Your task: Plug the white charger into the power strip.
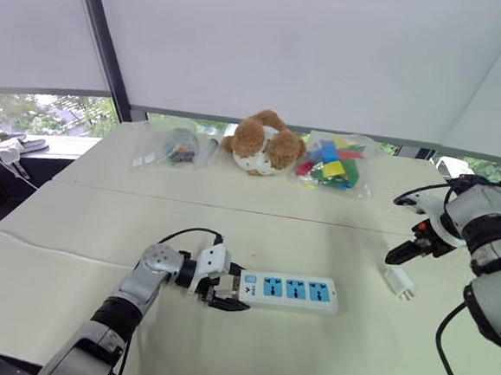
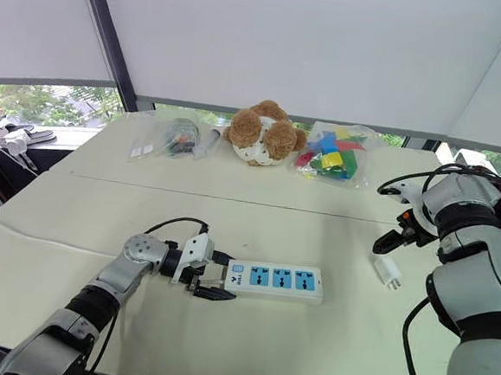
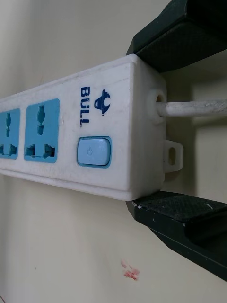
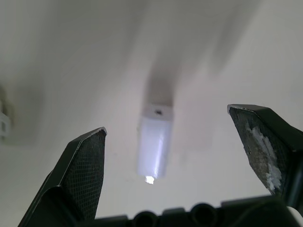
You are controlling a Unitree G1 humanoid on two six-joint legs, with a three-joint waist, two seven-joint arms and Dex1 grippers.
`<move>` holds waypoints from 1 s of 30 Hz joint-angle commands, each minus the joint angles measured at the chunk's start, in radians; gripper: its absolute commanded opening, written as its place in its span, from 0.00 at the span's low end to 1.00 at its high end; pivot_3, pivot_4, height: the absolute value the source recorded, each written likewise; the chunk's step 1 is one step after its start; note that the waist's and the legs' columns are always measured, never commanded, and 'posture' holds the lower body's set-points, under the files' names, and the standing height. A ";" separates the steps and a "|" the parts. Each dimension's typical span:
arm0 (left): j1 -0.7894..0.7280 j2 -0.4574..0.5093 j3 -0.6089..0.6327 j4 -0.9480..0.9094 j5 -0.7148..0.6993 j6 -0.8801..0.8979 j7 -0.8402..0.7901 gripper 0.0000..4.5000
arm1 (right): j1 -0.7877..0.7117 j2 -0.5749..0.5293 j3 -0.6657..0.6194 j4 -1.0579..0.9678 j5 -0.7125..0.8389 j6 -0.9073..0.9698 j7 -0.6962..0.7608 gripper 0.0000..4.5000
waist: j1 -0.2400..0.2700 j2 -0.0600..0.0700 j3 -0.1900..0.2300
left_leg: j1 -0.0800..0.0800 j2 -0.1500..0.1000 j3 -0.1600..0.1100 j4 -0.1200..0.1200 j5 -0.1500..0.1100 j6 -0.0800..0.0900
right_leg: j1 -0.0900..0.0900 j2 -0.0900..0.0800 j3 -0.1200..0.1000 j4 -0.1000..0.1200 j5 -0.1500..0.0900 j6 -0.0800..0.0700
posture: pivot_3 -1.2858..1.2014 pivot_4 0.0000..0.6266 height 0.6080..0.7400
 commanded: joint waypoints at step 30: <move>0.129 -0.062 -0.026 -0.095 0.036 0.044 0.179 0.66 | 0.047 0.141 -0.136 0.091 -0.116 0.083 -0.067 0.95 | 0.003 0.008 -0.004 | 0.003 0.000 -0.001 0.000 0.001 -0.001 | 0.002 0.000 0.000 0.003 0.000 0.001 | 0.52 0.24 0.99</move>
